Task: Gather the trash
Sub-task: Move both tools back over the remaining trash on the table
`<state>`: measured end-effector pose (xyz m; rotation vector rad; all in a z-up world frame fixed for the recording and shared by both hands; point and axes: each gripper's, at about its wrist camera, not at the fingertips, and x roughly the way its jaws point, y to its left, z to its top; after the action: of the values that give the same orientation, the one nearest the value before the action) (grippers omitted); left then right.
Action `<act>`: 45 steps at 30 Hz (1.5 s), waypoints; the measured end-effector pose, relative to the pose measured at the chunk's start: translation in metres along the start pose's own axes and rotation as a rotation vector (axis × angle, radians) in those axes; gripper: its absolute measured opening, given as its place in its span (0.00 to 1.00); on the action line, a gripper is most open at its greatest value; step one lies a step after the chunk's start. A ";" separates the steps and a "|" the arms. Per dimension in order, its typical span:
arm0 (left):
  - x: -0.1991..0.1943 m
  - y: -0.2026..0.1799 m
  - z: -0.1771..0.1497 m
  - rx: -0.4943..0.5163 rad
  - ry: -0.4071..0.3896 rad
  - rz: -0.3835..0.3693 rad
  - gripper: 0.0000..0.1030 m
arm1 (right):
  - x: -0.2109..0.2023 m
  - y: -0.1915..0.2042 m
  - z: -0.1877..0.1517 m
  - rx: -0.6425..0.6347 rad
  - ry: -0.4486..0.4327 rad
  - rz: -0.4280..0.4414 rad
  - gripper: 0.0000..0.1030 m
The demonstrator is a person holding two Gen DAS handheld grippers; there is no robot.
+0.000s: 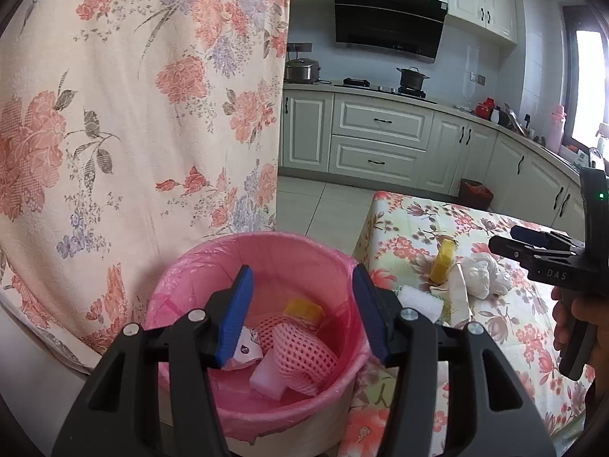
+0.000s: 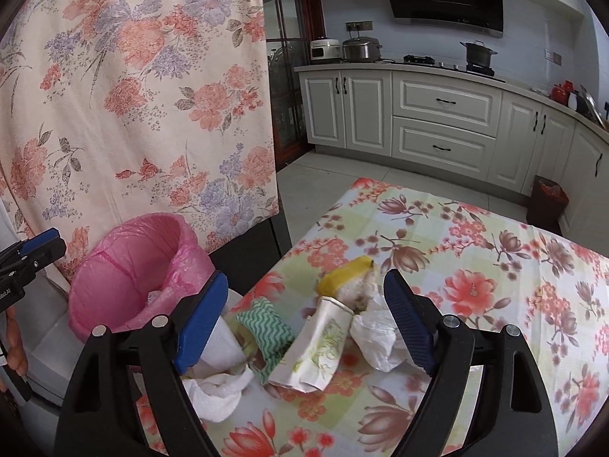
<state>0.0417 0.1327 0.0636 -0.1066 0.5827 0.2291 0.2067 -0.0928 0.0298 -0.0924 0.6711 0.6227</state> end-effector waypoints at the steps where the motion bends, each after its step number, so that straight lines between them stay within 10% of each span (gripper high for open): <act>1: 0.001 -0.005 0.000 0.006 0.003 -0.005 0.51 | -0.002 -0.005 -0.002 0.007 0.000 -0.005 0.77; 45: 0.095 -0.106 -0.017 0.152 0.189 -0.171 0.52 | -0.003 -0.094 -0.071 0.171 0.086 -0.052 0.79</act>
<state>0.1357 0.0446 -0.0002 -0.0306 0.7731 0.0074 0.2187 -0.1904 -0.0345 0.0225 0.7998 0.5117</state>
